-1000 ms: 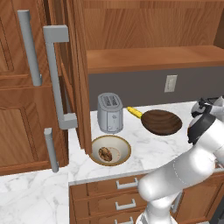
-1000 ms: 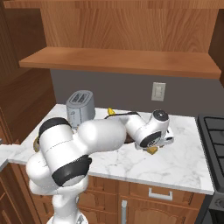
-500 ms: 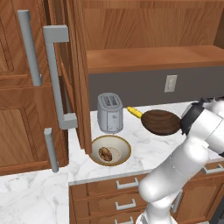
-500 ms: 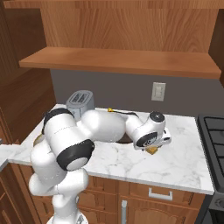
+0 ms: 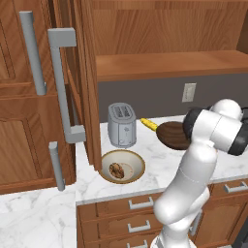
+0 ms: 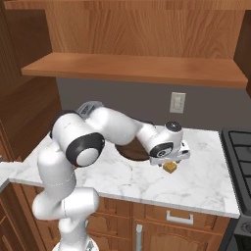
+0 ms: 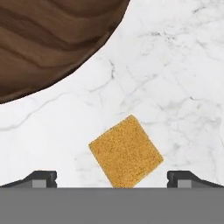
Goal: Pick both bowls and place them on the counter. Then place the bread in one bowl and place the cake in the other bowl.
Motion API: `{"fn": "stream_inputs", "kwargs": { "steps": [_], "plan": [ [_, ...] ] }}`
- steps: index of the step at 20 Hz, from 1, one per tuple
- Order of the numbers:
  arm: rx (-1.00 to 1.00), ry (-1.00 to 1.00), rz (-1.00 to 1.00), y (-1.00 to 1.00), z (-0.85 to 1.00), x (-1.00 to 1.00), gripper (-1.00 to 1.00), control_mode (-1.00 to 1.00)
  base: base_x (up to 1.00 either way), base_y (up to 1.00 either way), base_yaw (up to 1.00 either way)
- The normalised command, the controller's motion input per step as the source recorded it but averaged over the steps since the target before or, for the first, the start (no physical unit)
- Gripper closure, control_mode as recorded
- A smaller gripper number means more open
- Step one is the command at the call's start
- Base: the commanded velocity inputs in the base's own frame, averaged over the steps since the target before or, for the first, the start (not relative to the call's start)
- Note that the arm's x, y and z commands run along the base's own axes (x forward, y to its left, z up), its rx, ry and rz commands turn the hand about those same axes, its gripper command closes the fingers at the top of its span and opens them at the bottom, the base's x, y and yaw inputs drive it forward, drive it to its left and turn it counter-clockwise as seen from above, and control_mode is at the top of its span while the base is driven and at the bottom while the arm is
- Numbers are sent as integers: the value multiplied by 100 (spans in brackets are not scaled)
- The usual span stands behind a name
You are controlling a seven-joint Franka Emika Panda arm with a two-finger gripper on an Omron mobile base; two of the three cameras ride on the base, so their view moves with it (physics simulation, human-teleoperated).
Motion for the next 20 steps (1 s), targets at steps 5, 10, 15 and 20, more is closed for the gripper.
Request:
{"fn": "stream_inputs", "kwargs": {
  "steps": [5,10,15,20],
  "plan": [
    [0,8,0,-10,-18,15,-100,-100,0,0,0],
    [0,0,0,-17,-5,2,-100,-100,0,0,0],
    [0,1,0,-7,-12,3,-100,-100,0,0,0],
    [0,2,0,6,-13,2,-100,-100,0,0,0]
  ]
}}
